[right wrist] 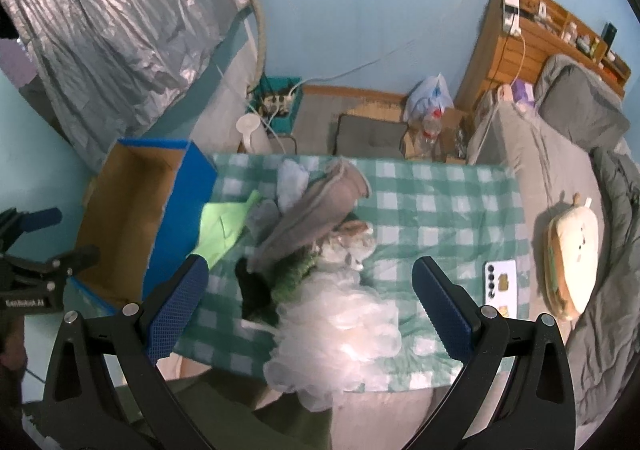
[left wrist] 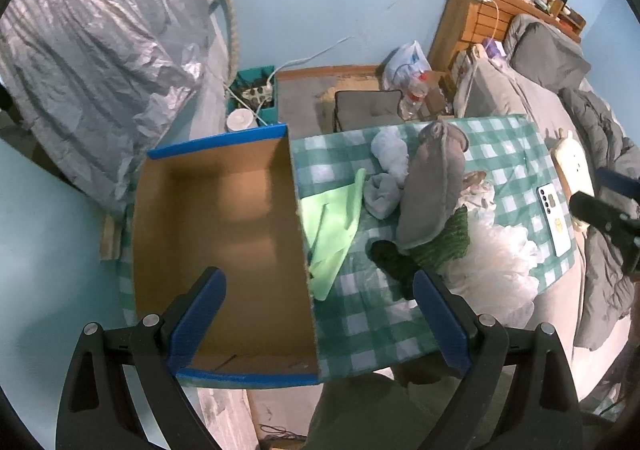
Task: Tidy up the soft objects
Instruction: 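Move both tools toward the soft items on the checked table, then grasp the grey sock with the left tool while the right tool grasps the white bath puff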
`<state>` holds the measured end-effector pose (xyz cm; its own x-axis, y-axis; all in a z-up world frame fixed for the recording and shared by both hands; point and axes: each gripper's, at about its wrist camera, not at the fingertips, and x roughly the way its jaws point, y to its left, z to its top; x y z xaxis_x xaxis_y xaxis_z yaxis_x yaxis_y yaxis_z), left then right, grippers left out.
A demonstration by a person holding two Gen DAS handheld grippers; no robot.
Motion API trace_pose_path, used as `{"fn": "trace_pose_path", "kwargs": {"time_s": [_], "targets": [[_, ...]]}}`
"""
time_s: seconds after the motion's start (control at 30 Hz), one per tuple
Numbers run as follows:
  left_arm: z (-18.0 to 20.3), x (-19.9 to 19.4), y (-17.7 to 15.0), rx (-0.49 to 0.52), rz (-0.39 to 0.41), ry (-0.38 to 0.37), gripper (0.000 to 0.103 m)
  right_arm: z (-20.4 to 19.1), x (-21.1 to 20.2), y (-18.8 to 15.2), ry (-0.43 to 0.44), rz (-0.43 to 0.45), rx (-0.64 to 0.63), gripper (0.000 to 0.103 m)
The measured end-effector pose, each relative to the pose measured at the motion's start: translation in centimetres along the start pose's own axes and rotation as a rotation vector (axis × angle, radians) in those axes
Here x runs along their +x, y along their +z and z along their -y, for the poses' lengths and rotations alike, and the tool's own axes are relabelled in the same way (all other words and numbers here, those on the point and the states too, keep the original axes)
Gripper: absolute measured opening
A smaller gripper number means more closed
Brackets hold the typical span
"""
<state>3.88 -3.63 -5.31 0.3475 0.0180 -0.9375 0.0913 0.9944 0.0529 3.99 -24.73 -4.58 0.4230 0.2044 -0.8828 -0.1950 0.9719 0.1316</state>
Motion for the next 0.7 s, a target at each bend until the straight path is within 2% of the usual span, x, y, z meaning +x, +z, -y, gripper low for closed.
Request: {"fn": "trace_pose_path", "kwargs": {"time_s": [0.47,0.7], "targets": [[3.7,6.0,0.0,0.089,-0.095,-0.018,0.096,1.2,6.8,-4.1,0.047,-0.156,-0.046,0.101],[4.8,8.5,-0.5,0.104,-0.134,-0.022,0.096,1.4,10.7,-5.6,0.022,-0.225,-0.068,0.101]]}}
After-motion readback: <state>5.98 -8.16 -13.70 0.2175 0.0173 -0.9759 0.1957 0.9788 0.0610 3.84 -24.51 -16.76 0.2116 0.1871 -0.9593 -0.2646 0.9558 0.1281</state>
